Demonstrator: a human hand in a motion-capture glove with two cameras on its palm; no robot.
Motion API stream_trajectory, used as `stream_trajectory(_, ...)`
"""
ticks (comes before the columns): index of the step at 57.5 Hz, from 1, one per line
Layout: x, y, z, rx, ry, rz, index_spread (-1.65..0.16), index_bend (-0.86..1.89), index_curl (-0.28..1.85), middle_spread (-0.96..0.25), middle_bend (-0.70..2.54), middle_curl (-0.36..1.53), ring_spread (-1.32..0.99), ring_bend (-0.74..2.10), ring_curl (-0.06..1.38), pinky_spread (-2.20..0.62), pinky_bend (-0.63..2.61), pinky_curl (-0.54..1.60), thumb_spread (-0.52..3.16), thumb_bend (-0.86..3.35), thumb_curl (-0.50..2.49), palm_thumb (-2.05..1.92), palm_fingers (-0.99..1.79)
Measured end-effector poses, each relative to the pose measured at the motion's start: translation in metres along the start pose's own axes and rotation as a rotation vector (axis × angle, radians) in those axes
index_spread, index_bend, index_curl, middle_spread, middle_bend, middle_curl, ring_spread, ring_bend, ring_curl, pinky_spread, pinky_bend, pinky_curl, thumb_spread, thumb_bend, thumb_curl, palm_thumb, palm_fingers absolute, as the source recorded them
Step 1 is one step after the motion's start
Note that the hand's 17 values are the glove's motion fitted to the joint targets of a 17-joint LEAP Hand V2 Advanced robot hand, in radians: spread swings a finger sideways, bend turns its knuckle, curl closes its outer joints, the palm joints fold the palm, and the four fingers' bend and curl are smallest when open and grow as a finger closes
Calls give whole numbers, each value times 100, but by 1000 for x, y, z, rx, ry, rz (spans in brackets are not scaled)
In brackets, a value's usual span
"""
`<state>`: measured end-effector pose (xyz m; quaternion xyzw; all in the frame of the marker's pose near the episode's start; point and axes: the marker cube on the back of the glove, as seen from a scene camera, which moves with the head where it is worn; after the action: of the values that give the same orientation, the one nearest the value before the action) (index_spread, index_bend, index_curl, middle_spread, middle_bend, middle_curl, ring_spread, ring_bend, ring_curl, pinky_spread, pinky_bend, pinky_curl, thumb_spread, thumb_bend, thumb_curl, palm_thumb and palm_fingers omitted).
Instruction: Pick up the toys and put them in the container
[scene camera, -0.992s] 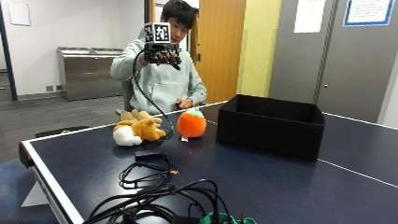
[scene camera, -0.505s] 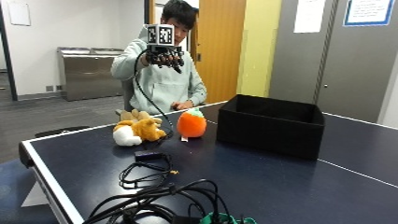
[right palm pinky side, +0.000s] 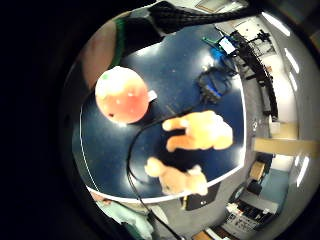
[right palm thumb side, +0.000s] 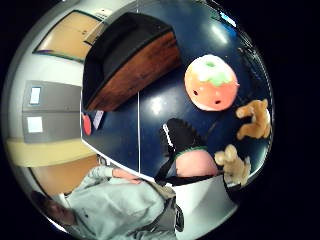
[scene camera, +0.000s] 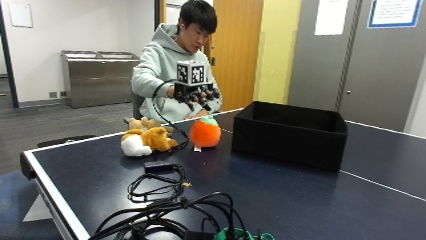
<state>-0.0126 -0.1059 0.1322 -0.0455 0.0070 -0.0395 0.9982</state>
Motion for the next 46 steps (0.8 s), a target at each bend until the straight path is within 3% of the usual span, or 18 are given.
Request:
stream_trajectory(13,-12,-28,92,-106,-82,109,-29,18,19,-1,8,18,4,21,20,5,102,38,131,3,34,28,-11)
stream_trajectory(20,-8,-31,101,-57,-16,141,-31,19,22,-2,11,15,3,48,25,1,106,37,129,9,38,44,20)
stream_trajectory(28,-7,-32,102,-27,-35,126,-31,11,20,-9,20,18,-15,86,36,-19,109,37,131,16,42,60,54)
stream_trajectory(37,-18,-26,101,-10,-49,95,-31,15,20,-18,34,26,-31,93,41,-33,111,39,121,18,50,73,72)
stream_trajectory(46,-33,-8,96,-122,-57,57,-34,20,23,-26,44,32,-40,98,44,-37,107,40,91,17,62,83,83)
